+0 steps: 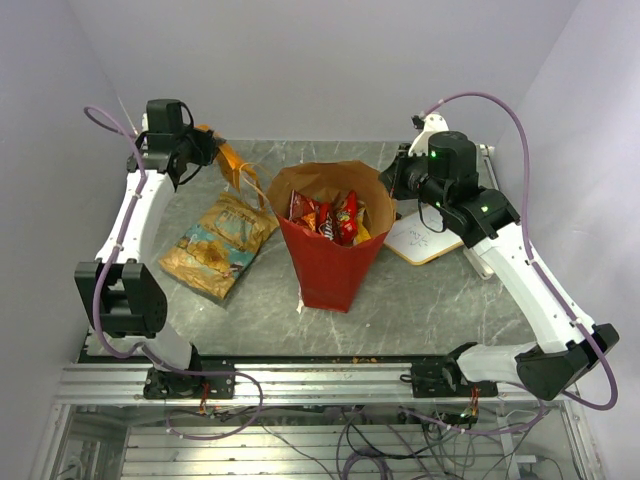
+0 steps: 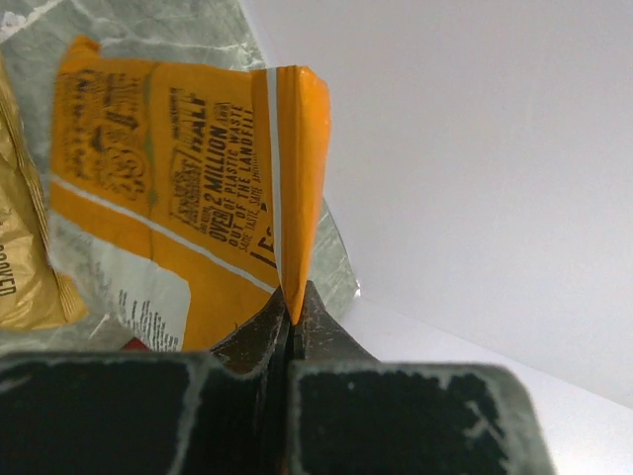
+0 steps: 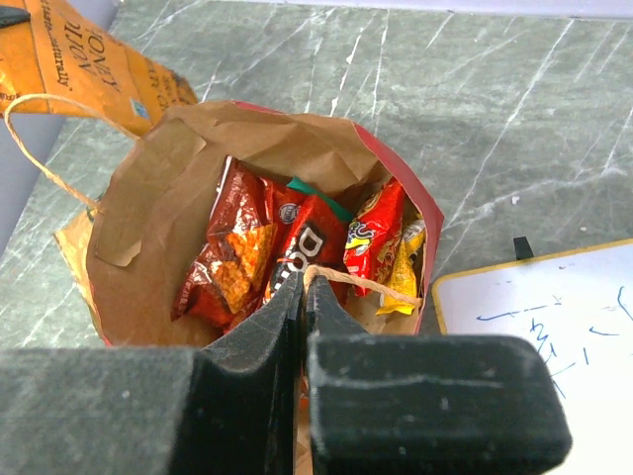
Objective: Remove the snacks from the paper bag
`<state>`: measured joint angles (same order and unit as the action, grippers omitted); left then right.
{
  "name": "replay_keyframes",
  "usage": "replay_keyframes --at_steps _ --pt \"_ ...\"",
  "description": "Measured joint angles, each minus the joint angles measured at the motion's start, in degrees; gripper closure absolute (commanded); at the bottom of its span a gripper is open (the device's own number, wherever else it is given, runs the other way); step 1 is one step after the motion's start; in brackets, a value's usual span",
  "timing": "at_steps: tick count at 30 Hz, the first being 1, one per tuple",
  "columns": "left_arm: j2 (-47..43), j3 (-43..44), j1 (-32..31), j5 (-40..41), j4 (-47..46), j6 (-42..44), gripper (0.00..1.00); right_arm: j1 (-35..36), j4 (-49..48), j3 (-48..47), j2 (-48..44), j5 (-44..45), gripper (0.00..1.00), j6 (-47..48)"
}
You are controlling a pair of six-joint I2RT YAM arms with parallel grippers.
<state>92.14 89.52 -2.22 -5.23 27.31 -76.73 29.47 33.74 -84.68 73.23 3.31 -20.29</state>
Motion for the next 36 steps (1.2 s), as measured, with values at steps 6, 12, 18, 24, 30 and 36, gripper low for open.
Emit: replay_keyframes --at_steps 6,12,18,24,30,36 --pt "-1.5 -2.5 -0.1 0.0 -0.9 -0.3 0.93 0.0 0.0 0.0 -0.1 0.1 1.00 0.0" --pt "-8.4 -14.8 0.3 0.4 -0.6 -0.4 0.93 0.0 0.0 0.0 -0.2 0.2 1.00 0.0" --pt "-14.4 -21.2 2.0 1.4 2.5 0.5 0.93 0.0 0.0 0.0 -0.2 -0.1 1.00 0.0" --pt "-20.1 -28.0 5.9 1.5 4.2 3.5 0.93 0.0 0.0 0.0 -0.2 -0.5 1.00 0.0" --pt "-17.6 -27.6 11.0 -1.1 6.5 12.0 0.93 0.0 0.0 0.0 -0.2 -0.6 1.00 0.0" --pt "-15.0 -25.7 14.0 -2.7 8.6 19.2 0.93 0.0 0.0 0.0 -0.2 -0.6 1.00 0.0"
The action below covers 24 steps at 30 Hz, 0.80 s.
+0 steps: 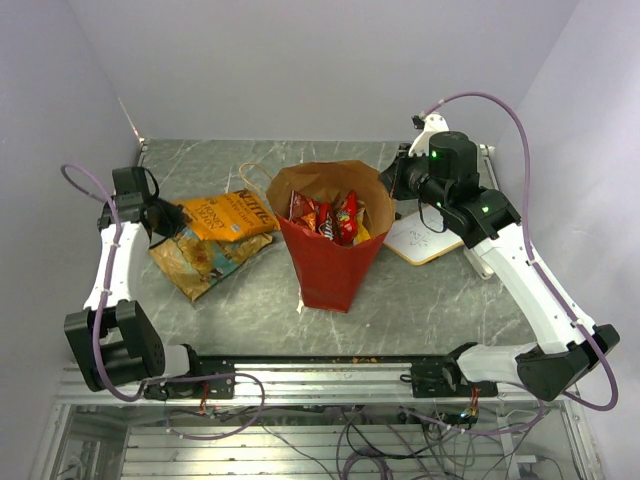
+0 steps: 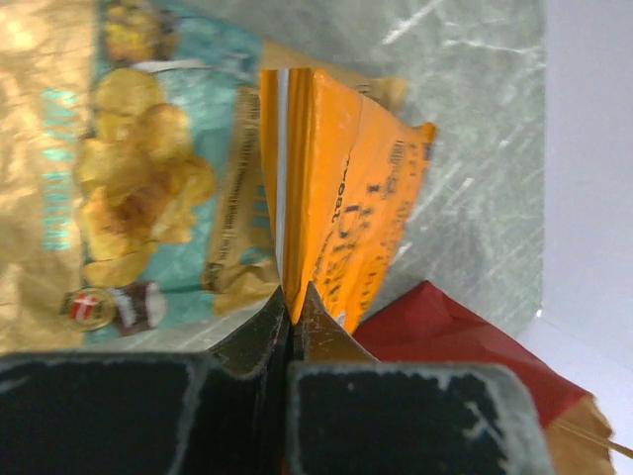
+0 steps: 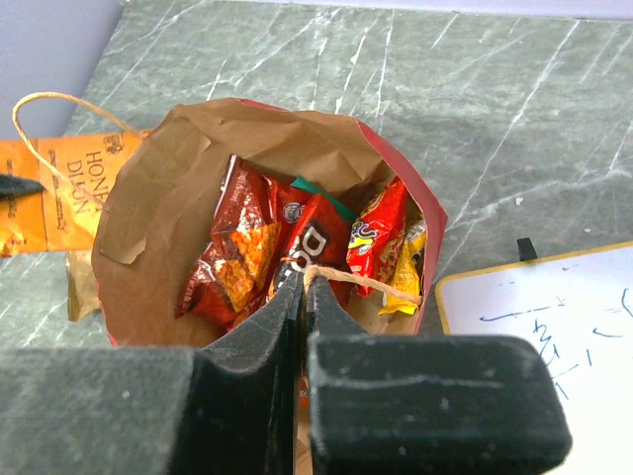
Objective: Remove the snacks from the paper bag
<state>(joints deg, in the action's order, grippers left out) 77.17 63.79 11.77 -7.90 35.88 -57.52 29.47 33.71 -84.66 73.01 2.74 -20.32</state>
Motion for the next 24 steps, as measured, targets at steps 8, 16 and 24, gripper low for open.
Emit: replay_keyframes --at_steps 8,16,24 --pt "-1.5 -10.7 5.0 -0.4 -0.5 3.2 0.93 0.0 0.0 0.0 0.0 0.0 1.00 0.0" --pt "3.3 -12.2 9.4 1.5 -1.1 10.4 0.93 0.0 0.0 0.0 0.0 0.0 1.00 0.0" --pt "9.0 -12.1 10.3 2.8 -0.8 15.7 0.82 0.0 0.0 0.0 0.0 0.0 1.00 0.0"
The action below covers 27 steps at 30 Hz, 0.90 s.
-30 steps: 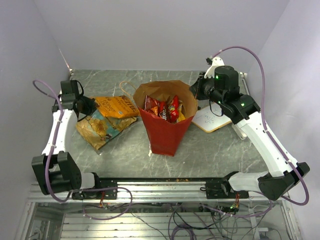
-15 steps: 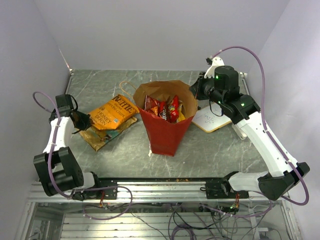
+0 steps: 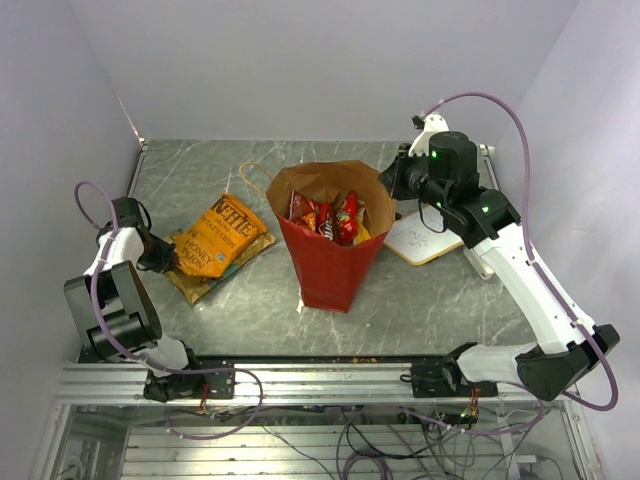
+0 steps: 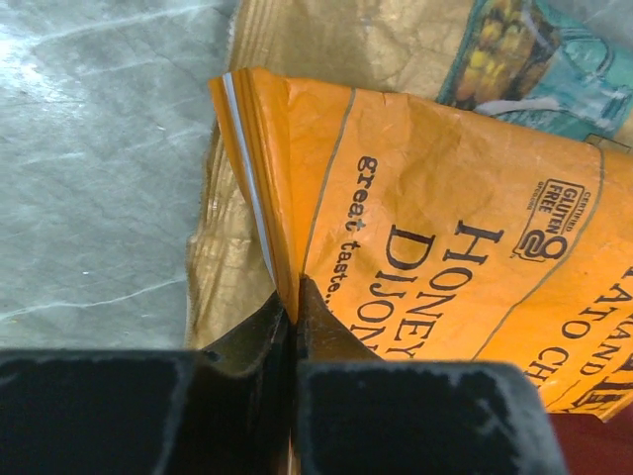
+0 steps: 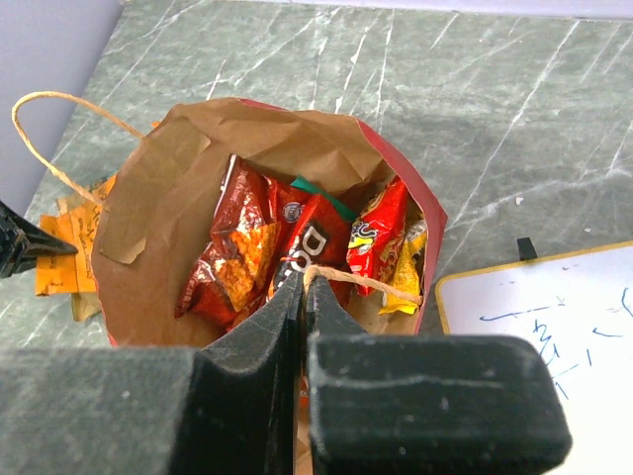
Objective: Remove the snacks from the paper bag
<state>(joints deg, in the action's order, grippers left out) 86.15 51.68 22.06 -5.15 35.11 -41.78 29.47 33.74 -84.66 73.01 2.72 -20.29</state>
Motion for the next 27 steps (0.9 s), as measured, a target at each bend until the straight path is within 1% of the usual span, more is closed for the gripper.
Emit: replay_keyframes --at_steps 1,3,6,7,9,10,14,16,19,23,27 --pt "0.0 0.0 0.0 0.3 0.2 0.1 0.75 0.0 0.0 0.0 0.0 0.0 1.00 0.0" --pt "-0.2 0.3 0.0 1.9 1.2 0.3 0.50 0.0 0.0 0.0 0.0 0.0 1.00 0.0" --pt "-0.7 2.6 0.0 6.0 4.9 0.3 0.24 0.0 0.3 0.0 0.0 -0.7 1.00 0.0" --pt "-1.2 3.5 0.0 7.1 6.0 0.2 0.17 0.0 0.5 0.0 0.0 -1.0 1.00 0.2" --pt "-3.3 5.3 0.0 8.5 7.8 -0.6 0.06 0.0 0.6 0.0 0.0 -3.0 1.00 0.9" --pt "-5.3 6.1 0.1 8.8 8.4 -1.4 0.04 -0.1 0.5 0.0 0.1 -4.9 1.00 1.3" --pt "-11.5 7.9 -0.2 7.5 10.0 -4.1 0.05 0.0 -0.7 0.0 1.2 -13.2 1.00 2.1" --pt "-13.0 8.8 -0.9 5.2 10.2 -5.7 0.05 0.0 -1.9 -0.2 2.8 -18.3 1.00 2.1" --pt "-14.8 8.8 -3.3 -1.3 8.0 -8.3 0.03 0.1 -2.7 -1.4 5.8 -23.0 1.00 1.9" --pt "-15.5 10.2 -9.4 -10.9 2.2 -10.8 0.02 0.1 -2.4 -4.2 9.0 -24.0 1.00 1.0" --pt "-12.5 18.3 -17.9 -16.7 -1.4 -10.8 0.00 0.1 -2.1 -7.5 10.0 -21.9 1.00 0.3"
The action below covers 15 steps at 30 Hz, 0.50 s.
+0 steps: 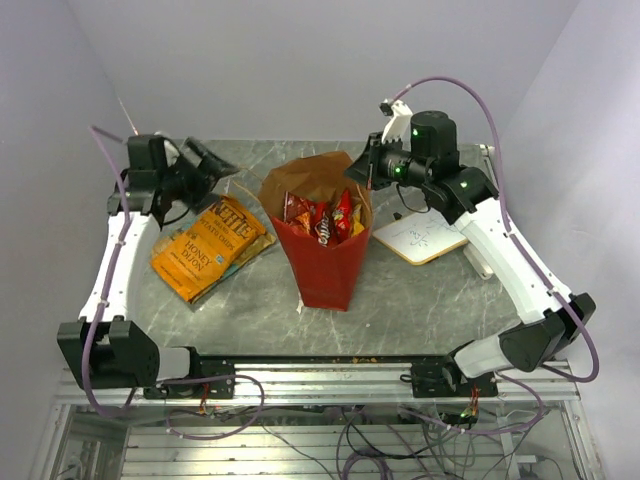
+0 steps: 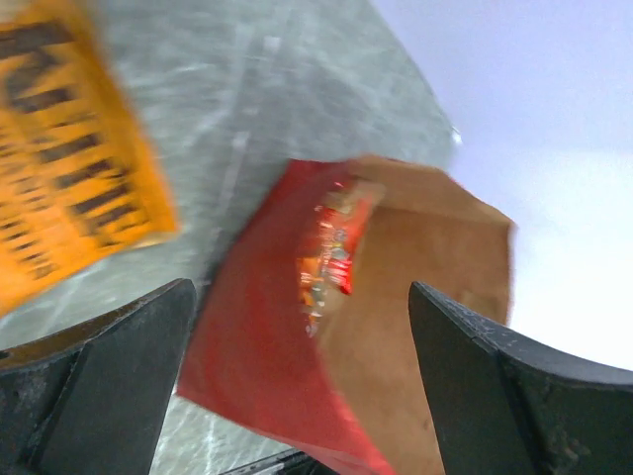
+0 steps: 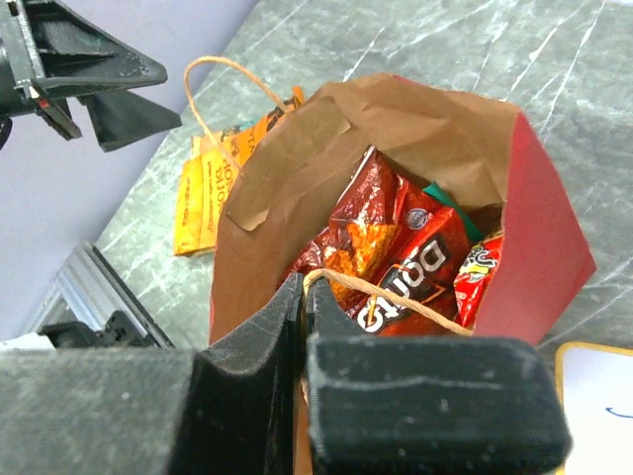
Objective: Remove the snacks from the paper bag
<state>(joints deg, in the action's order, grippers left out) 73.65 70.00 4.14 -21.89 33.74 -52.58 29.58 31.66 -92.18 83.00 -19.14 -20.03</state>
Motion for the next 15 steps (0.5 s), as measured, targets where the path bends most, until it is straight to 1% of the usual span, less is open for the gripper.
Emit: replay_keyframes --at_steps 3,6,7,10,12,15 --pt "2.8 5.6 -5.7 -2.3 -3.5 0.4 0.00 0.0 0.0 -0.9 -0.1 1.7 1.00 -0.5" --pt "5.3 8.6 -9.8 -2.8 -5.7 0.7 0.09 0.0 0.4 -0.9 -0.2 3.1 1.00 -1.1" --pt "6.1 9.4 -10.7 -2.8 -5.5 0.9 0.09 0.0 0.8 -0.9 -0.2 3.7 1.00 -1.3" --pt "9.7 13.7 -12.6 -0.5 -1.6 2.3 0.09 0.0 1.9 -0.9 -0.7 5.3 1.00 -1.8" --pt "12.0 16.9 -13.6 2.8 2.0 3.6 0.09 0.0 2.3 -0.5 -1.6 6.6 1.00 -2.0" --pt "12.7 18.8 -14.1 7.1 6.0 5.1 0.07 0.0 2.9 0.2 -3.1 8.3 1.00 -2.0"
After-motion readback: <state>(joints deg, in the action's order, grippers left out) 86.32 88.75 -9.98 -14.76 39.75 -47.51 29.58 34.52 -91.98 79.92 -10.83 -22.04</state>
